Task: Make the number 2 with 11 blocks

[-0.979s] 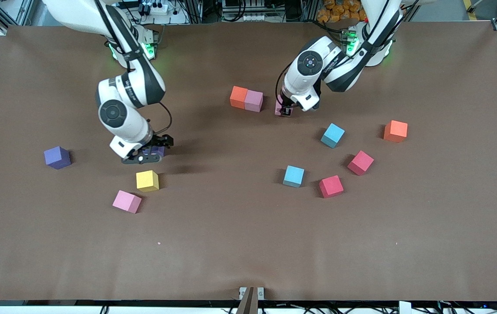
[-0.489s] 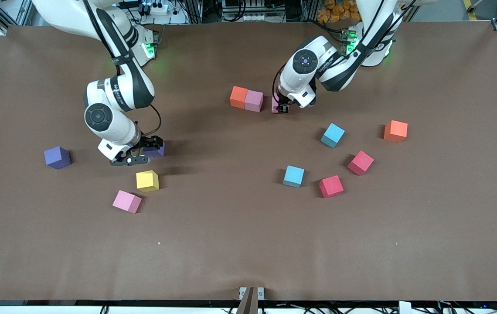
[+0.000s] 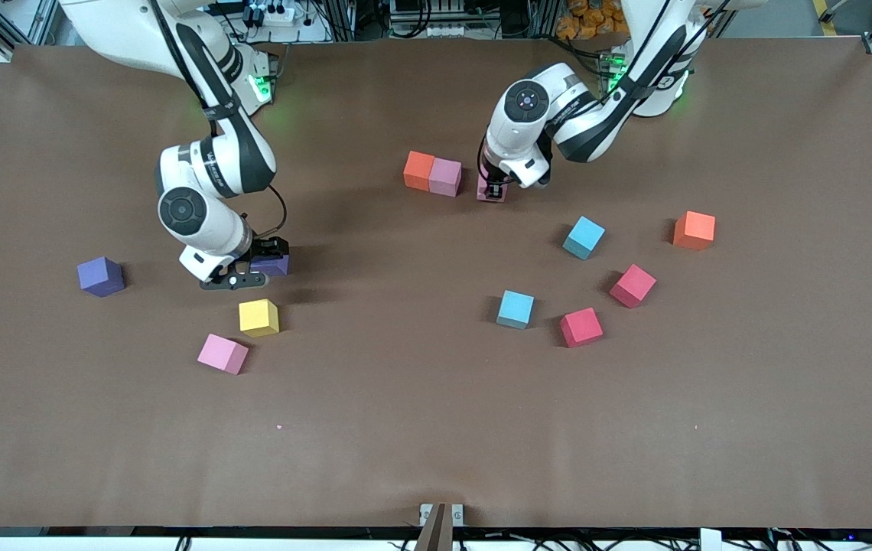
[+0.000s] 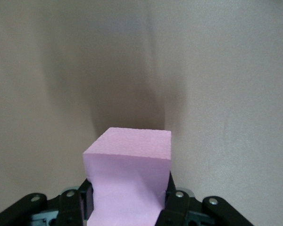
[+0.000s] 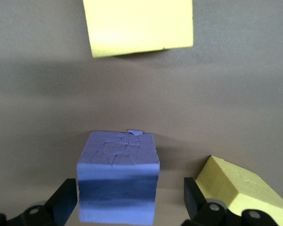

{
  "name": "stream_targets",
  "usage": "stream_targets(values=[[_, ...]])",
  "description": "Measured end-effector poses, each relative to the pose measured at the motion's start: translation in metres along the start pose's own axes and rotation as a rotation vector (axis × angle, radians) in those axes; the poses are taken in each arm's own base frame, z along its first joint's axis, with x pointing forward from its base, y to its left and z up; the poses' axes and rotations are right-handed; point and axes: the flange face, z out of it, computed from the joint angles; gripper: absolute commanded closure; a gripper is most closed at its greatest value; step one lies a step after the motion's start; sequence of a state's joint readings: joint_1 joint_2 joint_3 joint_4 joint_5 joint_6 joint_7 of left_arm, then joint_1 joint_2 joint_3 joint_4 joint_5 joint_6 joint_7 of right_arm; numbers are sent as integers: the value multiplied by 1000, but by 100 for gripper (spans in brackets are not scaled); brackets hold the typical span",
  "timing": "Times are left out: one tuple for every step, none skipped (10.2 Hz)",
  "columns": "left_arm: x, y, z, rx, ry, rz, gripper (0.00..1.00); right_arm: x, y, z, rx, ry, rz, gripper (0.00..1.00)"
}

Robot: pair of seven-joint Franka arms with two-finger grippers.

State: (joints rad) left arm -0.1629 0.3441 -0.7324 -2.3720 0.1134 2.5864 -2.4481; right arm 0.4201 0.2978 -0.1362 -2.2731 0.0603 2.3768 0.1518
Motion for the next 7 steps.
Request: stream_targets(values=[[-2, -2, 4, -8, 13, 5, 77, 1, 0, 5, -1, 0, 1, 0], [-6, -2, 6, -15, 19, 4, 77, 2, 0, 11, 2, 1, 7, 0], [-9, -1, 7, -16, 15, 1, 77, 3, -1, 16, 8, 0, 17, 0], [-12, 2, 6, -16, 7, -3, 77, 3, -1, 20, 14, -2, 24, 0], [-17, 3, 7, -12, 1, -7, 77, 3, -2, 23, 15, -4, 26, 6], [-20, 1, 9, -7, -2, -19, 77, 4, -2, 24, 15, -2, 26, 38], [-22, -1, 11, -2, -1, -35, 77, 4, -2, 24, 16, -1, 27, 61]])
